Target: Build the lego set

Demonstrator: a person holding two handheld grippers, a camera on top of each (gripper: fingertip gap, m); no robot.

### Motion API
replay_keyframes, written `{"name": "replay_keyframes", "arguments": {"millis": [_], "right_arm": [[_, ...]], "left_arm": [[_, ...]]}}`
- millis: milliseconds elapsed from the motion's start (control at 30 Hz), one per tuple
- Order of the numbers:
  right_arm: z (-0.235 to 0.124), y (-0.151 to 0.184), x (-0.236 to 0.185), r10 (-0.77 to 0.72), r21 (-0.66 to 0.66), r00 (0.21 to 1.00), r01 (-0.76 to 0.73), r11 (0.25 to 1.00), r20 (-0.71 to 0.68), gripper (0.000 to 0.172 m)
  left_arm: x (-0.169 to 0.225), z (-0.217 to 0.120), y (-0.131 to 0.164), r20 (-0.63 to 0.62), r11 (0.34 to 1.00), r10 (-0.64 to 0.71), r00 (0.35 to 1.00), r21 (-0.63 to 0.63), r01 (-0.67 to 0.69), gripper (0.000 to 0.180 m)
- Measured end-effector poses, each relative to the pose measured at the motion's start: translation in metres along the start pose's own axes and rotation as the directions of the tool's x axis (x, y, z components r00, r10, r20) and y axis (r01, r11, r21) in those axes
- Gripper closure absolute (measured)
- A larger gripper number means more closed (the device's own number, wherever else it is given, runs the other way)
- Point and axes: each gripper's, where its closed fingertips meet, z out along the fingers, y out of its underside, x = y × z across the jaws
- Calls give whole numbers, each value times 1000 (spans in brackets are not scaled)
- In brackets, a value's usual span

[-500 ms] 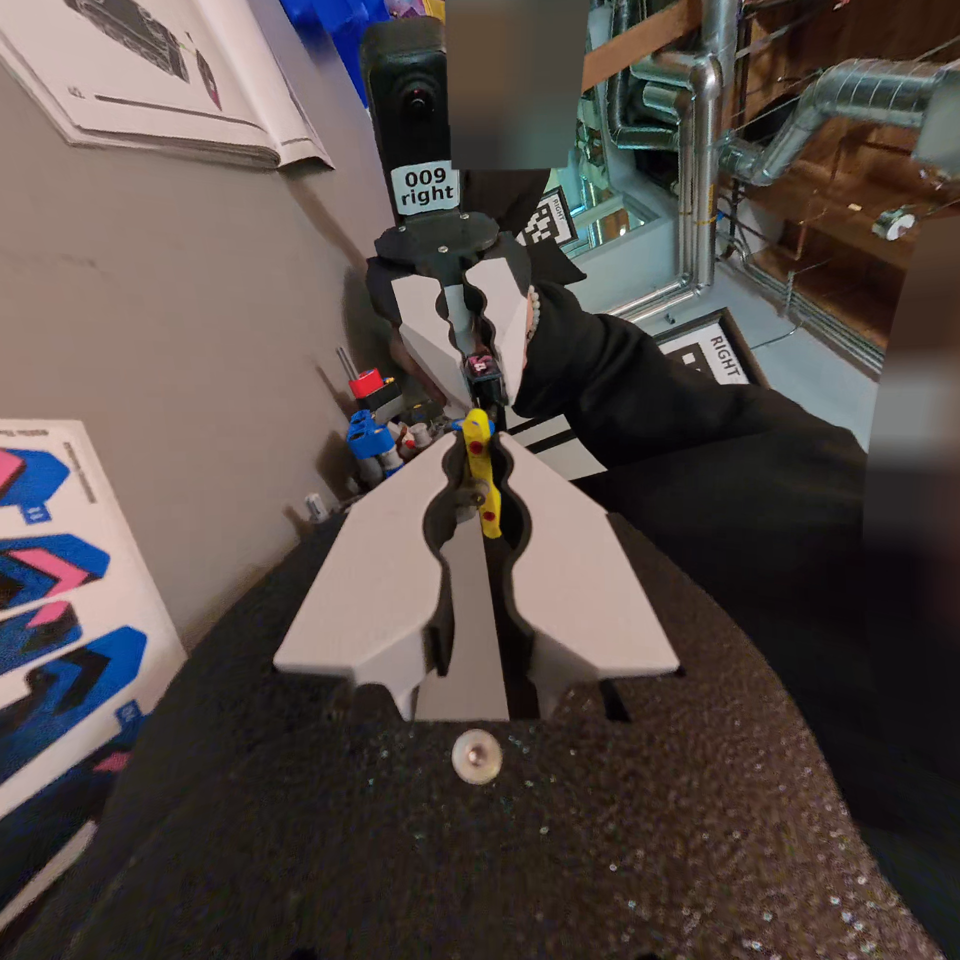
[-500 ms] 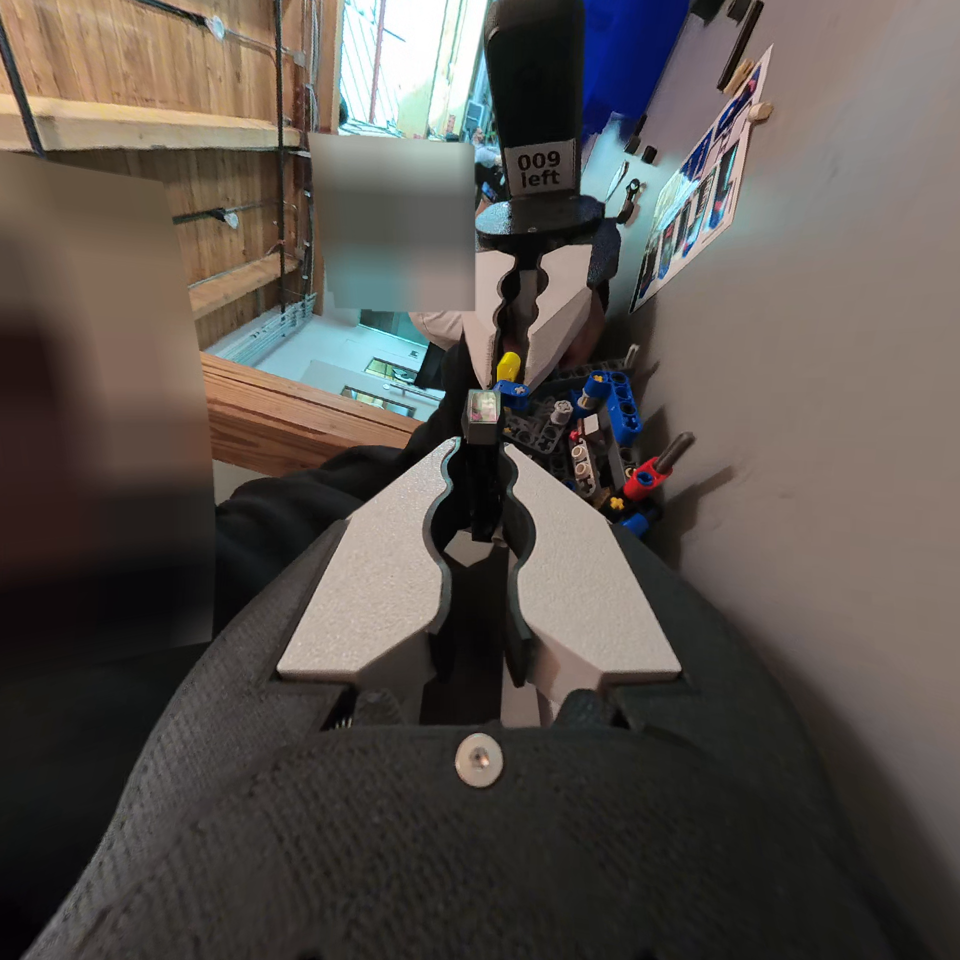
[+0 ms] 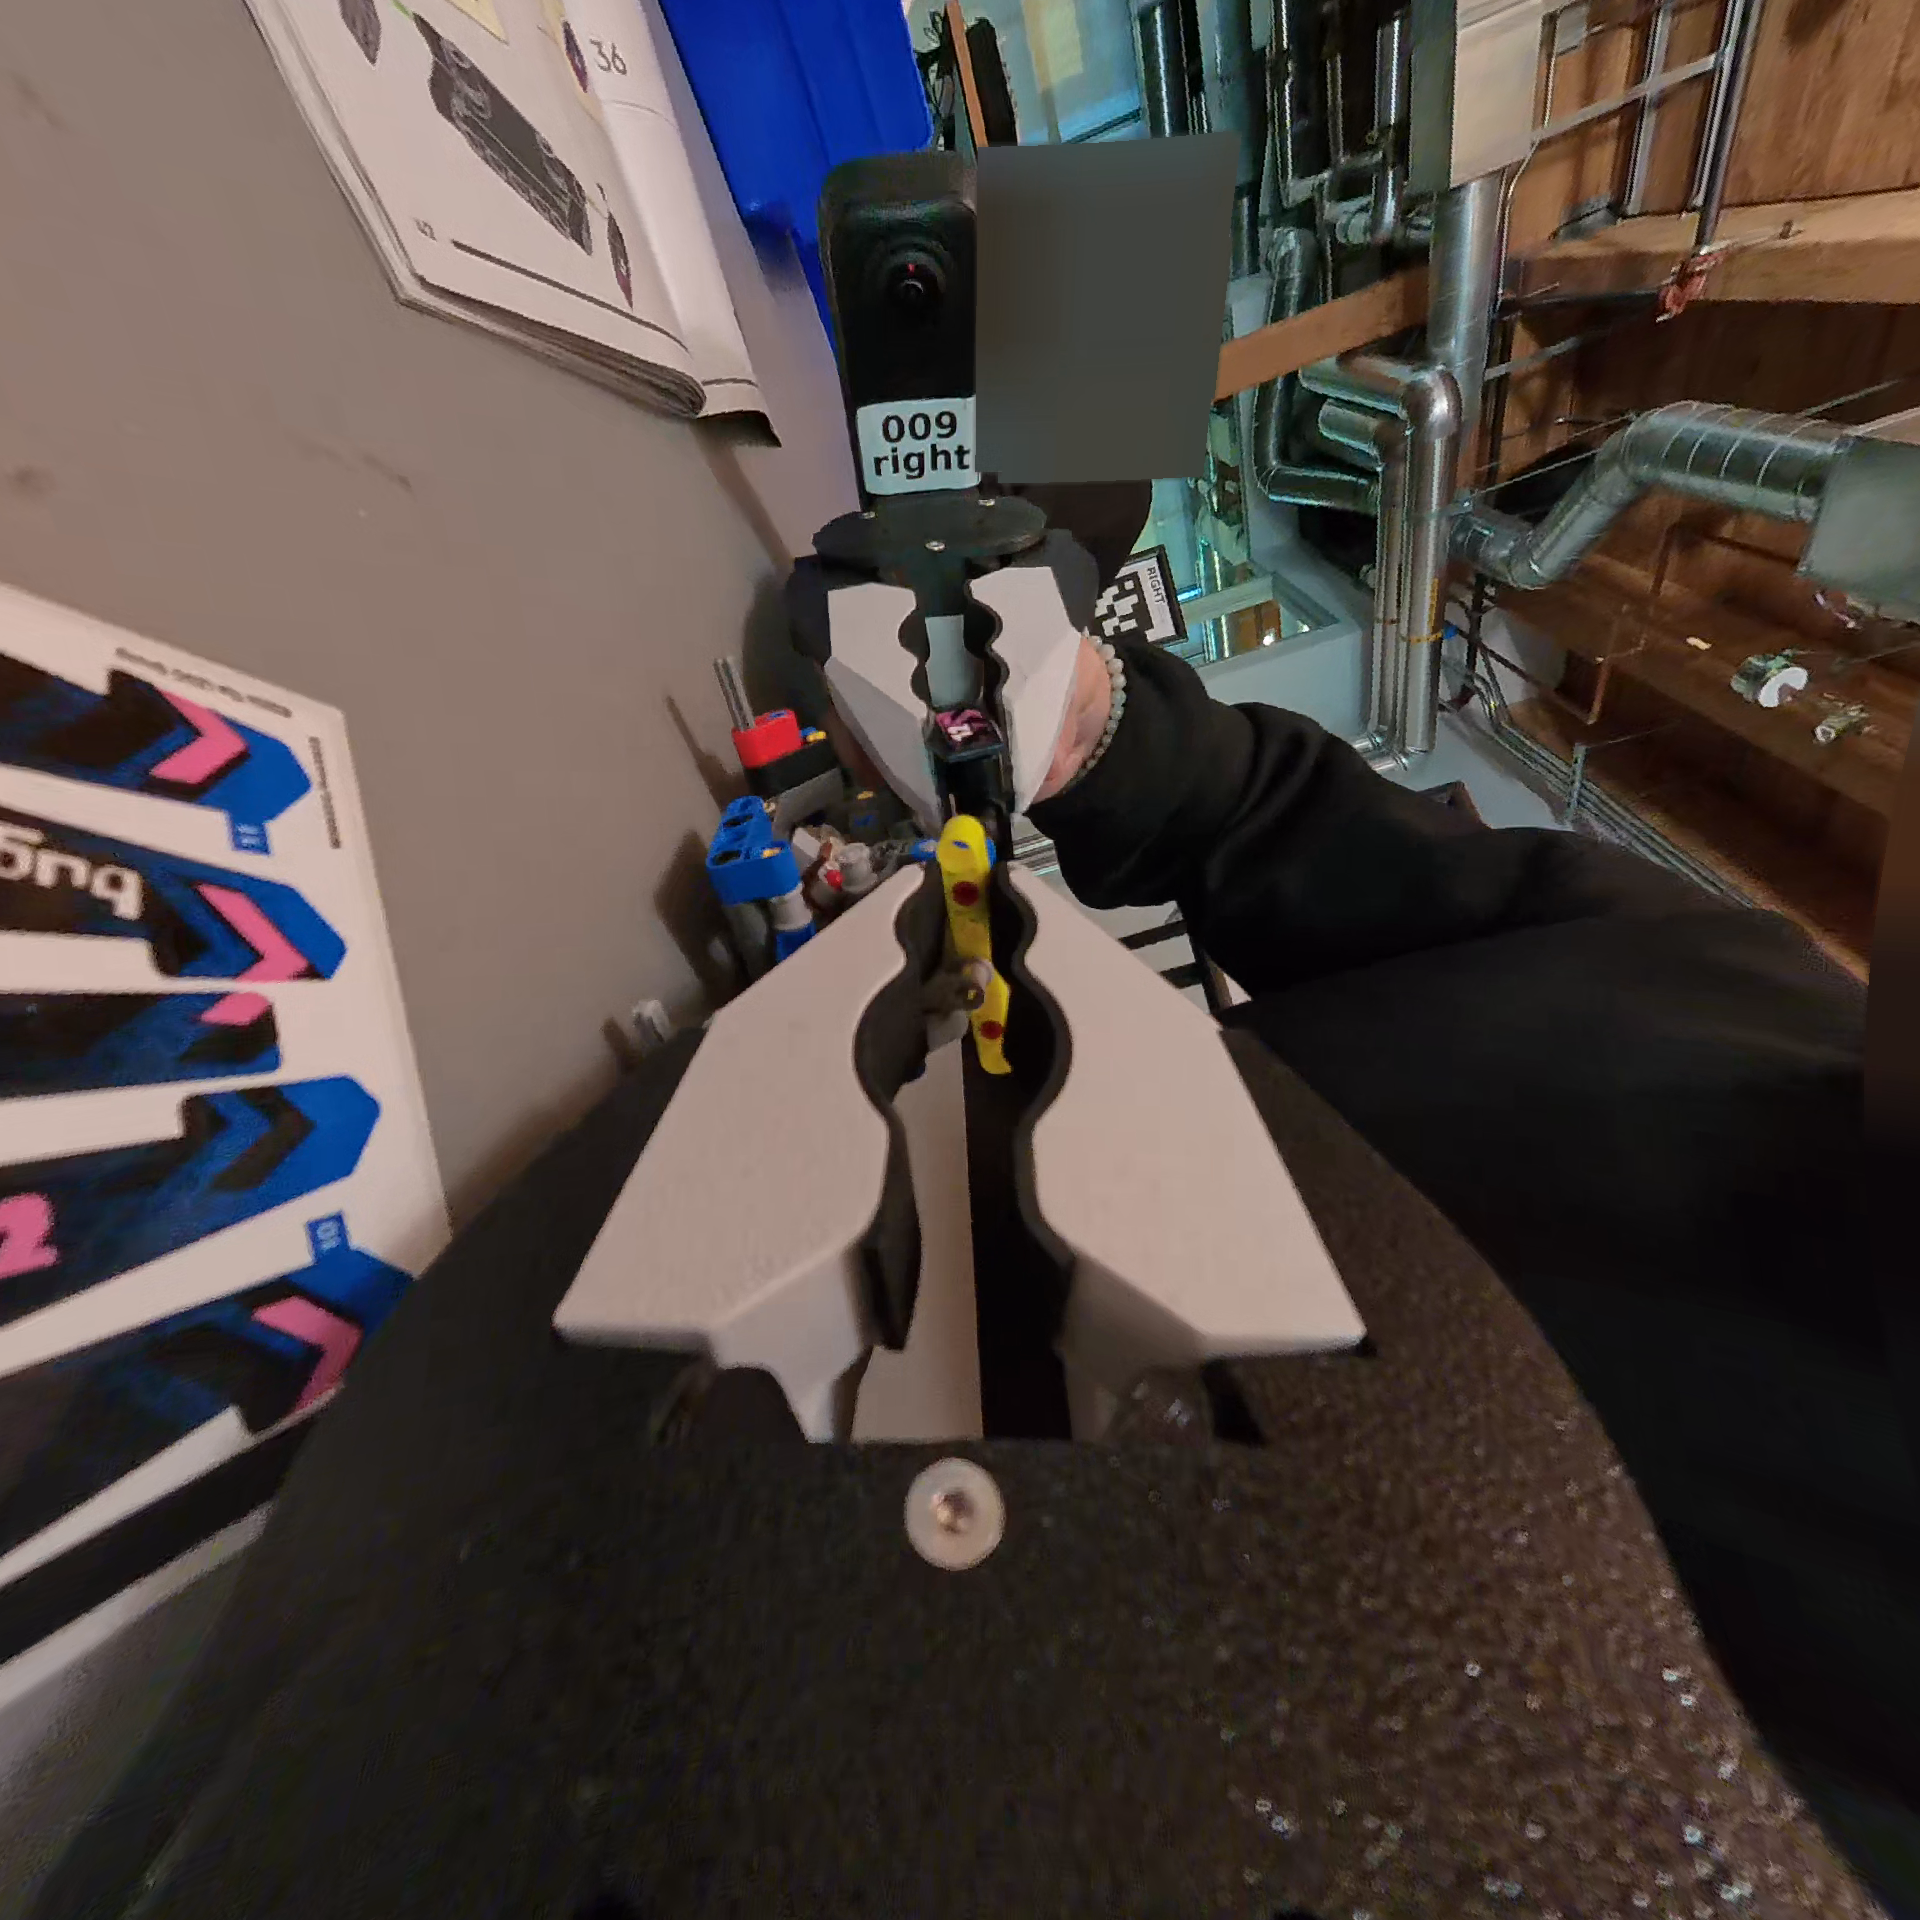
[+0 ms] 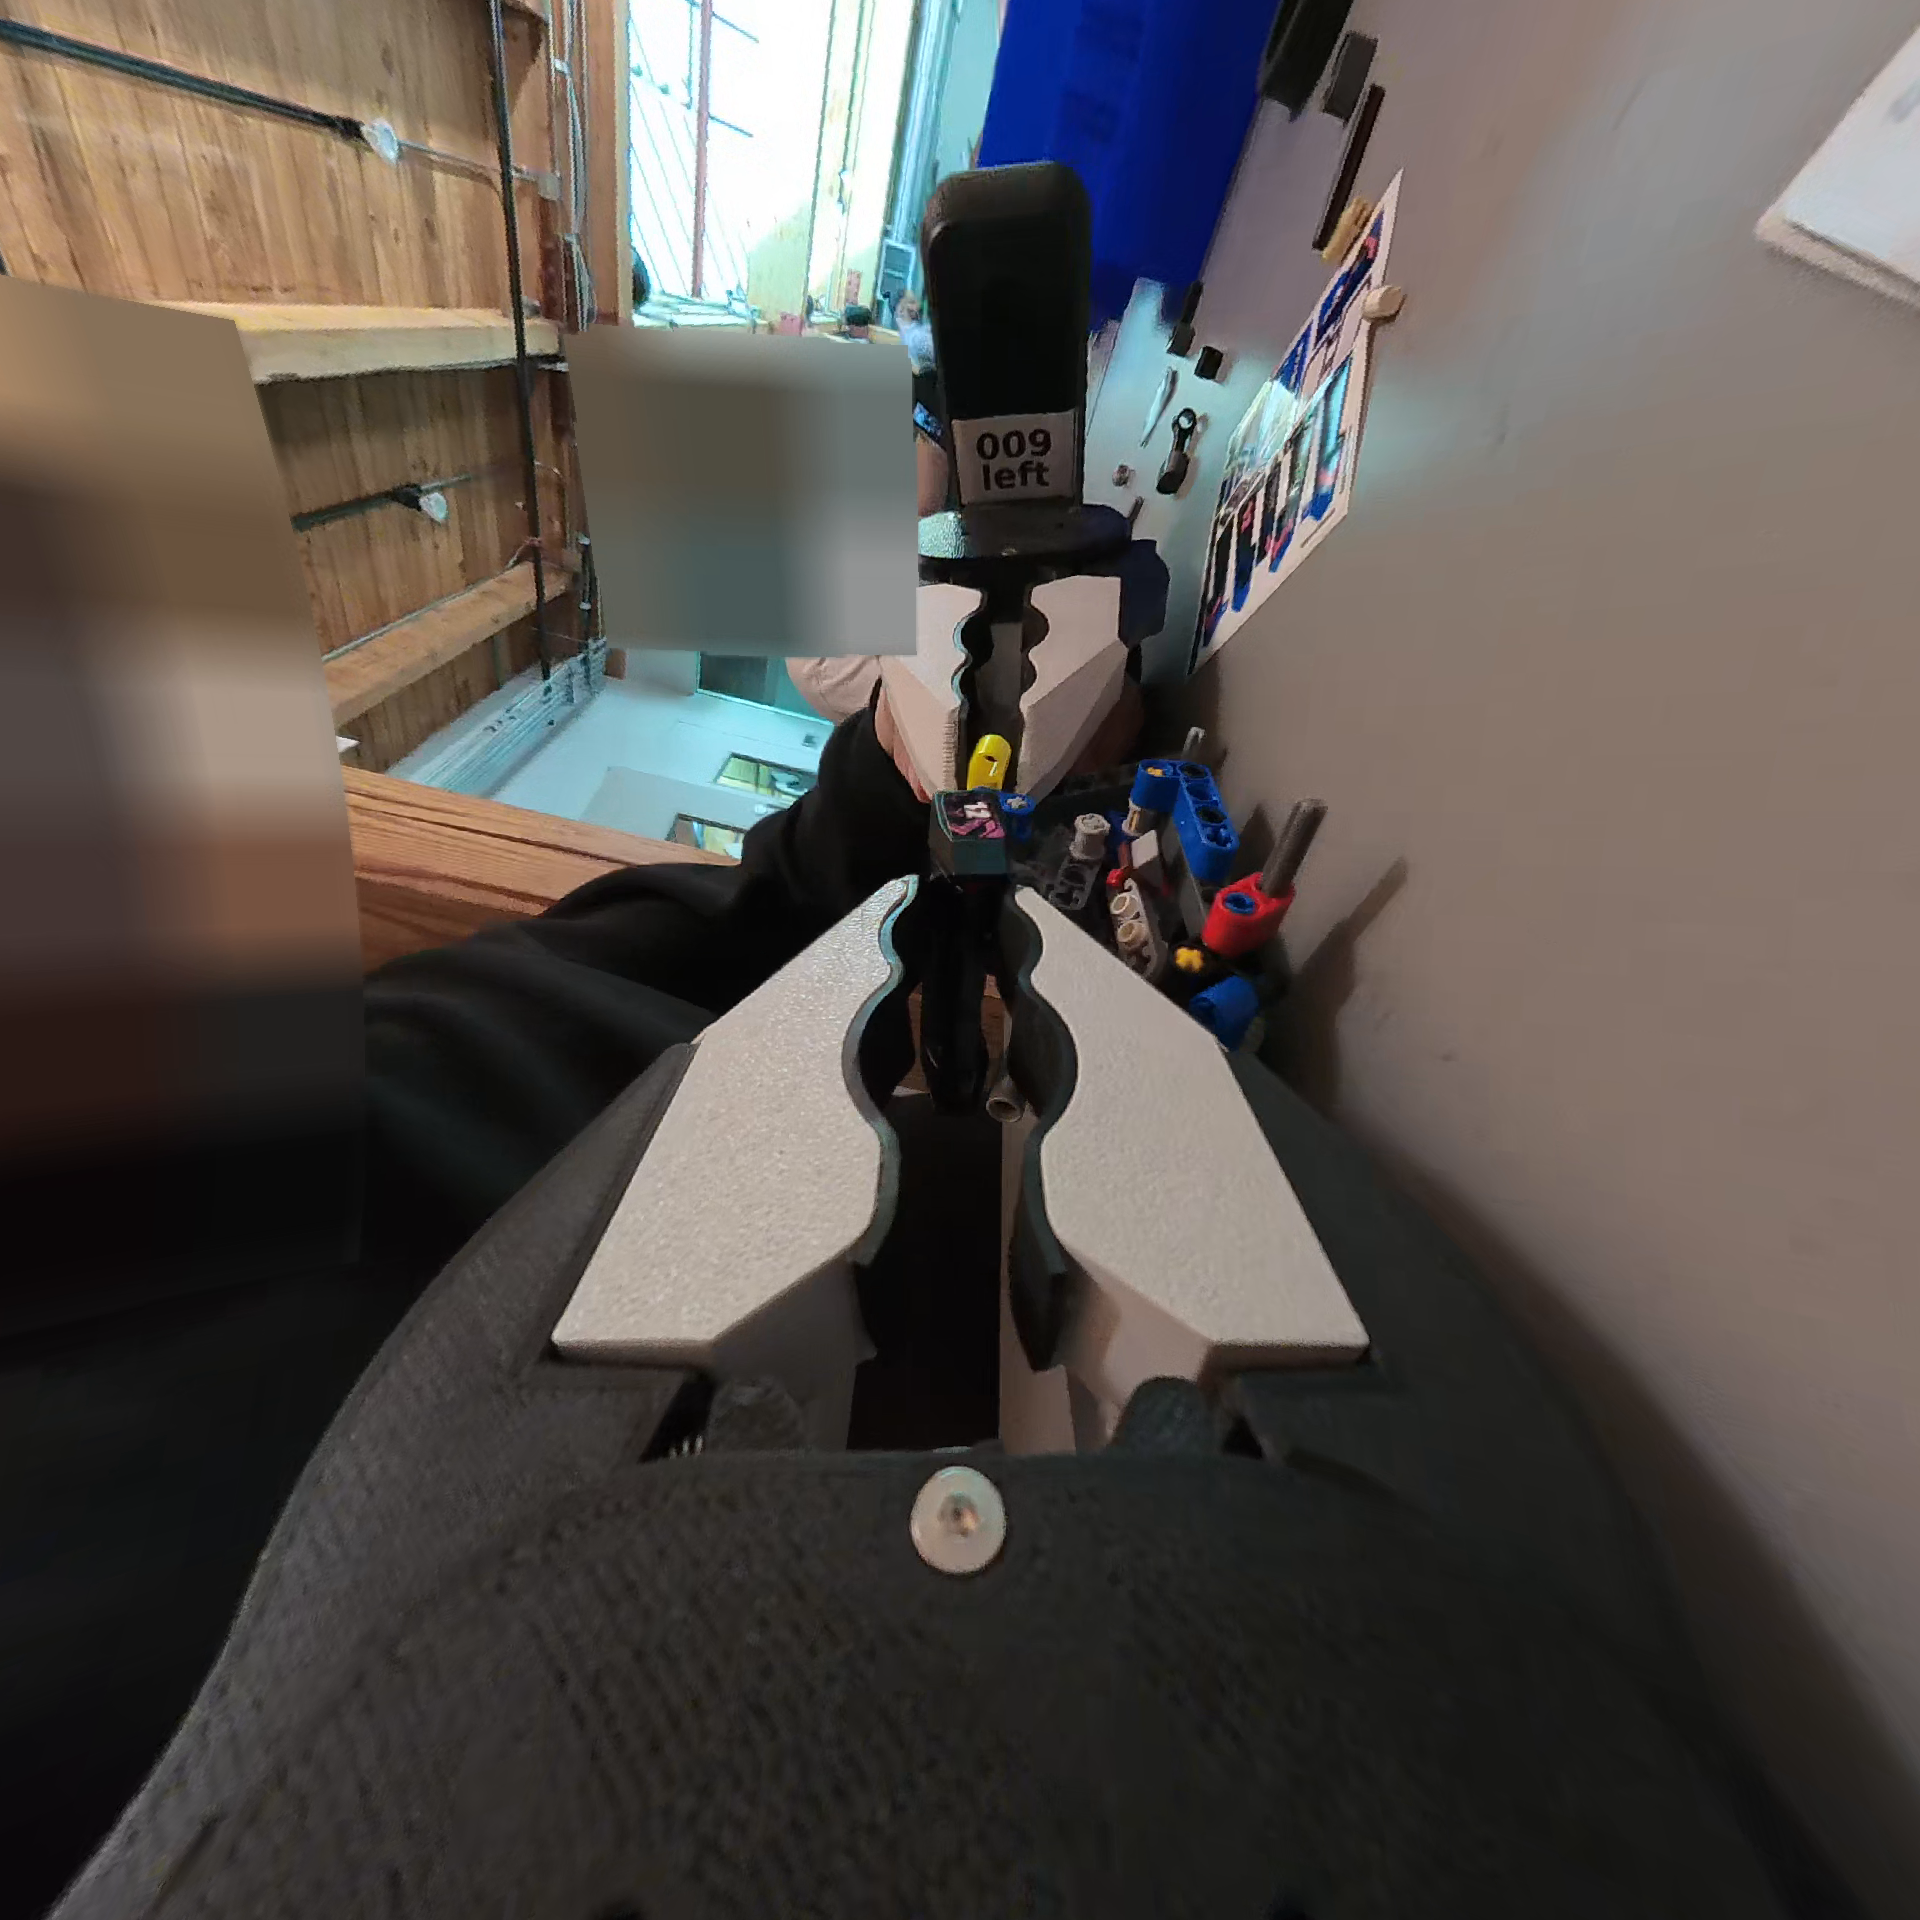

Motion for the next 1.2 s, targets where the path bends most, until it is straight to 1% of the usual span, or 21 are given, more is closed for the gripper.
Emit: {"name": "replay_keyframes", "arguments": {"millis": [167, 400, 467, 567, 733, 833, 867, 1000, 1067, 1100, 1167, 1200], "right_arm": [[1, -3, 3, -6, 30, 999, 7, 1000, -32, 161], [3, -7, 3, 21, 56, 999, -18, 998, -46, 161], [4, -10, 4, 28, 85, 998, -24, 996, -51, 160], [3, -16, 5, 42, 133, 999, -38, 990, -28, 161], [1, -26, 6, 41, 161, 999, -38, 986, -20, 161], [-2, -21, 3, 45, 89, 999, -46, 995, 15, 159], [-3, -17, 5, 37, 61, 999, -36, 997, -12, 150], [-21, -12, 8, 1, 67, 994, 7, 998, -105, 137], [-26, -7, 9, -10, 62, 991, 18, 998, -135, 139], [-24, -4, 5, -12, 57, 993, 19, 998, -119, 142], [-22, 7, 1, -10, 0, 993, 10, 1000, -121, 140], [-25, 10, 2, -32, -19, 987, 29, 999, -157, 136]], "left_arm": [[-2, 0, -2, 5, 1000, -20, 1000, 20, 20, 174], [-3, -1, -5, 8, 998, -36, 999, 48, 36, 174], [-4, -2, -7, 16, 997, -40, 999, 63, 39, 174], [-6, -2, -11, 34, 995, -29, 999, 95, 25, 174], [-7, -2, -19, 51, 990, -5, 999, 141, -2, 174], [-2, 1, -17, 30, 990, 25, 999, 139, -29, 174], [-1, 1, -15, 28, 990, 37, 999, 133, -40, 174], [-2, -1, -18, 61, 982, 58, 996, 174, -68, 171], [-4, 0, -18, 72, 984, 55, 996, 163, -66, 167], [-5, 2, -16, 78, 986, 61, 995, 151, -72, 163], [-5, 4, -15, 101, 983, 92, 991, 147, -107, 155], [-4, 4, -15, 106, 980, 105, 989, 157, -121, 151]]}}
